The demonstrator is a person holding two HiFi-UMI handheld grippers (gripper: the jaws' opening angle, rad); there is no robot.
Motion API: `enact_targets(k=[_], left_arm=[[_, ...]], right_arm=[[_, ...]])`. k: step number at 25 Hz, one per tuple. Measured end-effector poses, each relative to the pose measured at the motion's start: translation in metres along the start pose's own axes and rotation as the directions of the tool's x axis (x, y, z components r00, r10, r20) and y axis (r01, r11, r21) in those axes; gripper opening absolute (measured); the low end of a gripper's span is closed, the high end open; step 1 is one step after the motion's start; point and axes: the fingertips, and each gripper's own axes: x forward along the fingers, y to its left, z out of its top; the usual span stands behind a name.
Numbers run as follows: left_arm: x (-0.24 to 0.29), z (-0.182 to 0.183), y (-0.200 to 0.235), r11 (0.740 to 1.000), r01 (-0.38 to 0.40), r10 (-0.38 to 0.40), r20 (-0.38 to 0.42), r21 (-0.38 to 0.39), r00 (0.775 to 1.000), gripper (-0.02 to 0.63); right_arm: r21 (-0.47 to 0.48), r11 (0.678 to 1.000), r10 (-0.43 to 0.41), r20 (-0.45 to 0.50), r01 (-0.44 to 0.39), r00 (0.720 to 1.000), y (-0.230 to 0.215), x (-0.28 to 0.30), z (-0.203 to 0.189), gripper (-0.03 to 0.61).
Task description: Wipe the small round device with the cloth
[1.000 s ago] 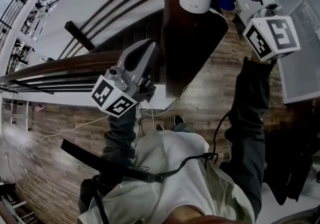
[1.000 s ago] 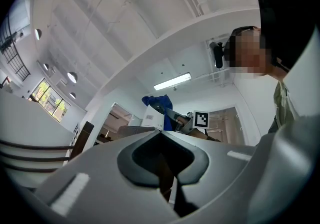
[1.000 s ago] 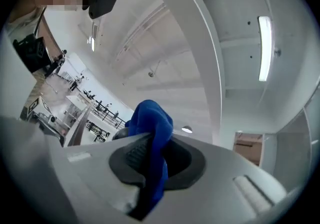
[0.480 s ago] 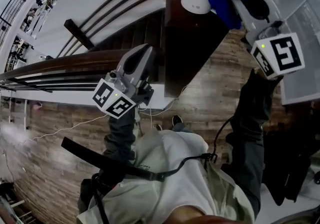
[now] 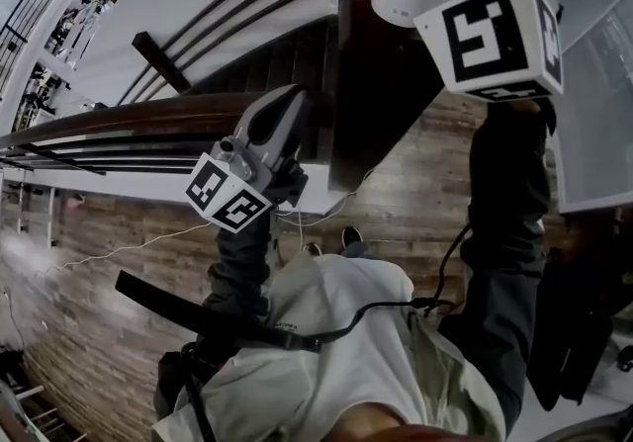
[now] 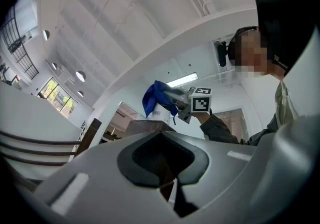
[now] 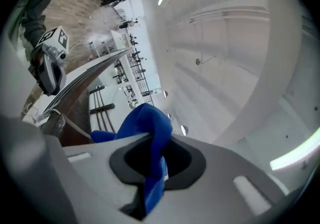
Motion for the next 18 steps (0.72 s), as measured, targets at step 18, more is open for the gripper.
enact_targets(k=[18], left_arm=[[0.001, -0.012, -0.011, 1.0, 0.029, -0.029, -0.011, -0.01, 1.0, 0.003]], right_arm=[[-0.322, 0.922, 0.157, -0.19, -0.213, 0.969, 0.114, -0.023, -0.011, 0.035]])
